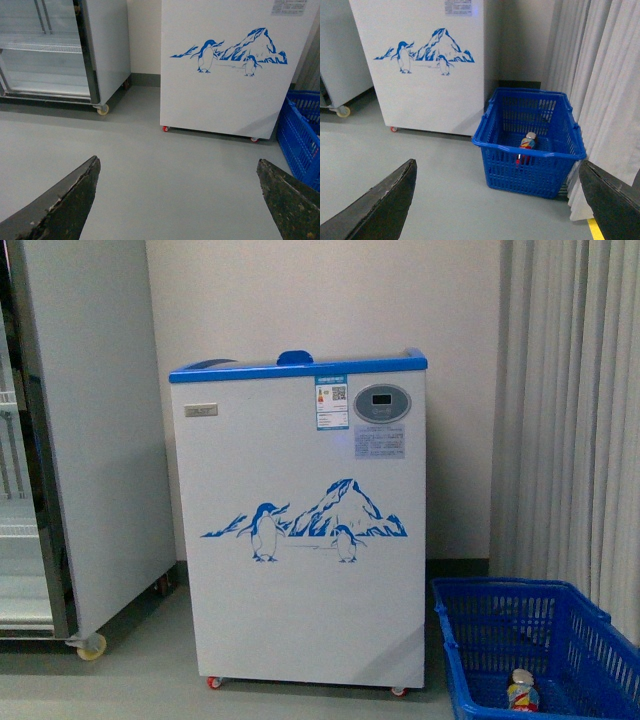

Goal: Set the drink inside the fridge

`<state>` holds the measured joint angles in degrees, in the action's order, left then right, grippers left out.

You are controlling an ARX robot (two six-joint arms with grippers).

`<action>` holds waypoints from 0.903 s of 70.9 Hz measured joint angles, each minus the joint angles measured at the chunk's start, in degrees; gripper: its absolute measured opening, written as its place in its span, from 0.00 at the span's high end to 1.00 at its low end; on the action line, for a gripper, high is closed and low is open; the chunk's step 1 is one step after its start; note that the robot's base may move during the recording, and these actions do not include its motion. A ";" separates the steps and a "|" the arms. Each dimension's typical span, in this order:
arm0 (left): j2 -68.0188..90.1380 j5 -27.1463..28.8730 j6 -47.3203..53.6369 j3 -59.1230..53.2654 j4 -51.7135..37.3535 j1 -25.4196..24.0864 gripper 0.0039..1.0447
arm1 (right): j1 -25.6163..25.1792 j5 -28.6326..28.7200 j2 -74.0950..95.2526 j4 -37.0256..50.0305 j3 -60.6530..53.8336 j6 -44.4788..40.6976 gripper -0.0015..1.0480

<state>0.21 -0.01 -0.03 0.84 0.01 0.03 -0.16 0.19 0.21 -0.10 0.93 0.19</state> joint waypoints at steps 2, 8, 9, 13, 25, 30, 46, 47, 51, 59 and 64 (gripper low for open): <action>0.00 0.00 0.00 0.00 0.00 0.00 0.07 | 0.00 0.00 0.00 0.00 0.00 0.00 0.07; 0.00 0.00 0.00 0.00 0.00 0.00 0.07 | 0.00 0.00 0.00 0.00 0.00 0.00 0.07; 0.00 0.00 0.02 0.00 0.00 0.00 0.07 | 0.00 -0.02 0.00 0.00 0.00 0.00 0.07; 0.00 0.00 0.00 0.00 0.00 0.00 0.07 | 0.00 0.00 0.00 0.00 0.00 0.00 0.07; 0.00 0.00 0.00 0.00 0.00 0.00 0.07 | 0.00 -0.02 0.00 0.00 0.00 0.00 0.07; 0.00 0.00 0.00 0.00 0.00 0.00 0.07 | 0.00 0.00 0.00 0.00 0.00 0.00 0.07; 0.00 0.00 0.00 0.00 0.00 0.00 0.07 | 0.00 0.00 0.00 0.00 0.00 0.00 0.07; 0.00 0.00 0.00 0.00 0.00 0.00 0.07 | 0.00 -0.02 0.00 0.00 0.00 0.00 0.07; 0.00 0.00 0.00 0.00 0.00 0.00 0.07 | 0.00 0.00 0.00 0.00 0.00 0.00 0.07; 0.00 0.00 0.00 0.00 0.00 0.00 0.07 | 0.00 0.00 0.00 0.00 0.00 0.00 0.07; 0.00 0.00 0.00 0.00 0.00 0.00 0.07 | 0.00 -0.02 0.00 0.00 0.00 0.00 0.07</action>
<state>0.21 -0.01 -0.03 0.84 0.01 0.03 -0.16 0.16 0.21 -0.10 0.93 0.19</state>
